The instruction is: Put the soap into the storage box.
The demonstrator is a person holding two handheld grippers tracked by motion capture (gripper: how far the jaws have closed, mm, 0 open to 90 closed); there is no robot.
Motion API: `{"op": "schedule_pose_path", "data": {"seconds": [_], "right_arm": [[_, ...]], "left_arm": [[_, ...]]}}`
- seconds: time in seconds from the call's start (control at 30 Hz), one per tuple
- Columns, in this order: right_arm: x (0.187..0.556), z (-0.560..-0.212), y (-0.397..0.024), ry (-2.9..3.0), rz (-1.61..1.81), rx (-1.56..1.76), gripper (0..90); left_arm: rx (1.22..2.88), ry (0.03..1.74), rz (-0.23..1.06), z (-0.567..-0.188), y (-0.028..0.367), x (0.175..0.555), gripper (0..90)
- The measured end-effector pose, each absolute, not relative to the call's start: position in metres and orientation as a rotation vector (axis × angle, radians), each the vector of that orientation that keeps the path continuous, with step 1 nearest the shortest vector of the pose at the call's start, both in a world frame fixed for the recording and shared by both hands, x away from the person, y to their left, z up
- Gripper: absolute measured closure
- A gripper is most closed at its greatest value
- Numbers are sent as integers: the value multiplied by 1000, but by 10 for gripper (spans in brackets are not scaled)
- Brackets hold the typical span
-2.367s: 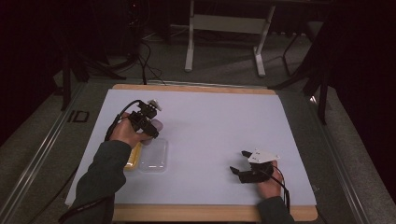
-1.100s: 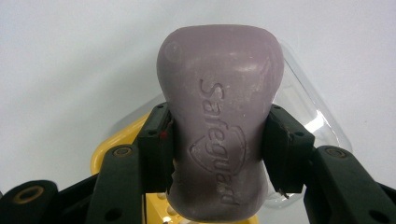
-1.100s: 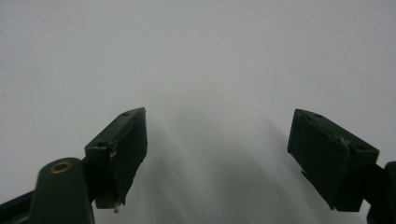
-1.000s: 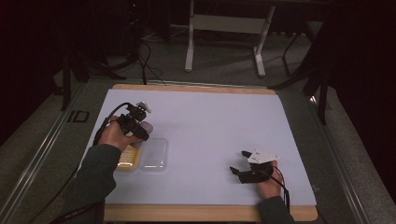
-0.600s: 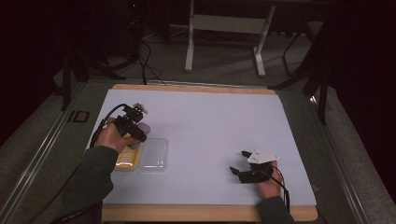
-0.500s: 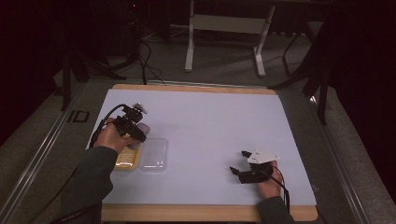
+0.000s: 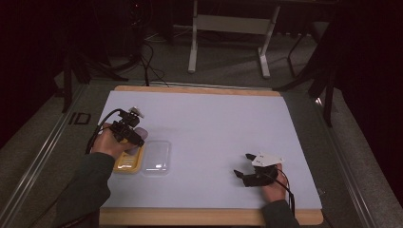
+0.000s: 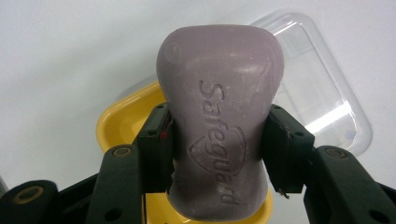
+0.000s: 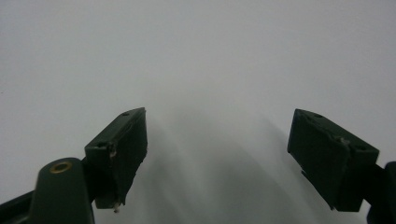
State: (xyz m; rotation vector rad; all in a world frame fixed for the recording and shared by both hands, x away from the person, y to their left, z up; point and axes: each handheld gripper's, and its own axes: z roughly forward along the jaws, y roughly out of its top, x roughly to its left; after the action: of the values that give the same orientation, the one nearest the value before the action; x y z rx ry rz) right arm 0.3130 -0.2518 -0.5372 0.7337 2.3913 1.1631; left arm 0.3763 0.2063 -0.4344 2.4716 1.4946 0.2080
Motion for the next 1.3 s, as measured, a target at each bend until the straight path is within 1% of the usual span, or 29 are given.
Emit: {"op": "schedule_pose_path", "data": {"seconds": [0.4, 0.73, 0.9, 1.1, 1.3], "right_arm": [[313, -537, -252, 2389, 1161, 732, 196], [313, -537, -251, 2389, 1158, 727, 196], [313, -537, -251, 2390, 1156, 729, 196], [313, -537, -251, 2390, 1156, 731, 196], [313, -537, -251, 2390, 1155, 728, 196]], "left_arm": [[2455, 1526, 184, -442, 211, 374, 498], [2450, 1563, 138, -456, 220, 371, 498], [2456, 1592, 163, -459, 221, 370, 497], [2435, 1631, 120, -466, 226, 369, 497], [2441, 1640, 105, -471, 228, 368, 497]]}}
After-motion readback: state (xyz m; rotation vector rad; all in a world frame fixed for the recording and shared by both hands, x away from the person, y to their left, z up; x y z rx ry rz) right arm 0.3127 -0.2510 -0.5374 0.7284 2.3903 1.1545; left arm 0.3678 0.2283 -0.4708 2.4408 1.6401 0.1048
